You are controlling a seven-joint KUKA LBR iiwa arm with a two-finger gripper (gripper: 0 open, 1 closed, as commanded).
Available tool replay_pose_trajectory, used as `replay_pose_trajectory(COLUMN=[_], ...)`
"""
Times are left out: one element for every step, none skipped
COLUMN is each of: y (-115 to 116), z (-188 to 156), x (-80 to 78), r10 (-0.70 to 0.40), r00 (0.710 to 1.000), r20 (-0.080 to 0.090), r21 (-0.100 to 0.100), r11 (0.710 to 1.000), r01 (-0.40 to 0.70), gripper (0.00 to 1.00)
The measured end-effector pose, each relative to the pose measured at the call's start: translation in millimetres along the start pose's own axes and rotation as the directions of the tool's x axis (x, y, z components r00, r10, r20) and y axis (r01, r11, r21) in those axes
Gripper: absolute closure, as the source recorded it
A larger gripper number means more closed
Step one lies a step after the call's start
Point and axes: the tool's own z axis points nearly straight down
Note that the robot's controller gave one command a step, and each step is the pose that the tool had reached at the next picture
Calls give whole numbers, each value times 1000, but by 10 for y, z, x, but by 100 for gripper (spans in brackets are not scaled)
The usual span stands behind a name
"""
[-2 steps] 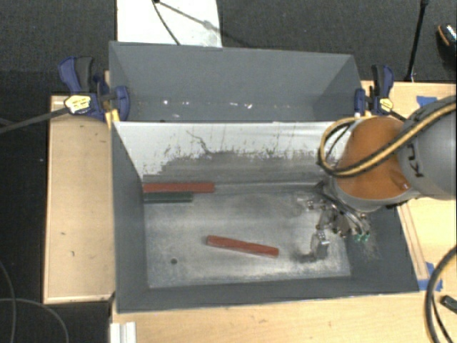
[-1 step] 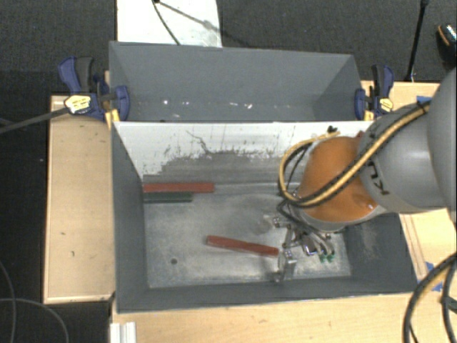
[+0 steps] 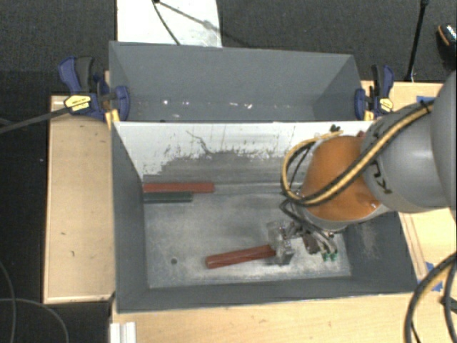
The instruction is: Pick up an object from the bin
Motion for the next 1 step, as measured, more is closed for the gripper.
replay_pose_trajectory(y=[-157], z=[-1640], x=[-308], r10=[-381], r00=[925], r20=[7], r21=[5], r11=[925], r01=[381], gripper=[100])
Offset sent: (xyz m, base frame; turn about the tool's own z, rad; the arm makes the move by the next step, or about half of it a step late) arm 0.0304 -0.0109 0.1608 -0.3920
